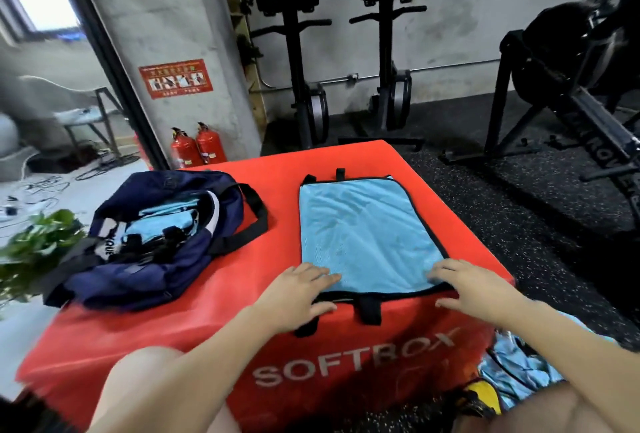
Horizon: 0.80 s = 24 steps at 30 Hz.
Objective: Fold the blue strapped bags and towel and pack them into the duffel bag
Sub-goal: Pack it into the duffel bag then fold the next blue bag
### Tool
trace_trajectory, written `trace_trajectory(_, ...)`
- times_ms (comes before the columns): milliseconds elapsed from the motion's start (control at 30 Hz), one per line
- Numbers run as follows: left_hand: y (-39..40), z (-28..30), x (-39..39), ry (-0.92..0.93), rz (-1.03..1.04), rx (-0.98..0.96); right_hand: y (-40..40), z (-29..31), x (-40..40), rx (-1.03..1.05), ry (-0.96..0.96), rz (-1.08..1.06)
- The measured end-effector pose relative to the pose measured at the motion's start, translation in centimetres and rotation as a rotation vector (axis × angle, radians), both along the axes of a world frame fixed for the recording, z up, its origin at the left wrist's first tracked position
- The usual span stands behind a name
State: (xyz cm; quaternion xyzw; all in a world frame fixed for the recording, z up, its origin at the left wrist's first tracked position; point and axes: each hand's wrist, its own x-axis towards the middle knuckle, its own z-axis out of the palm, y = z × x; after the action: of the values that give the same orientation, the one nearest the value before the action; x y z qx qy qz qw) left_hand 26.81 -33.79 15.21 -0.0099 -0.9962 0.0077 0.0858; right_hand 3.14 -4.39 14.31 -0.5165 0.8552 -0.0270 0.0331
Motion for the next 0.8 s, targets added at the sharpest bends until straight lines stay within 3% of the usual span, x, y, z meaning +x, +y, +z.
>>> trace_trajectory(133,0.0,0.2,0.5,-0.115,0.11,0.172,-0.1,-0.6,0.0,-0.042,-0.026,-0.03)
trace_trajectory(233,0.2,0.4,1.0,-0.098,0.104,0.32,0.1,-0.7,-0.2,-0.067,-0.071,-0.038)
trace_trajectory(567,1.4,0.4,2.8,-0.103,0.136,0.388,1.3,0.4,0.3,-0.086,-0.072,-0.039)
trace_trajectory(800,1.4,2.0,3.1,0.09,0.195,0.534,2.0,3.1,1.5,-0.393,-0.331,-0.213)
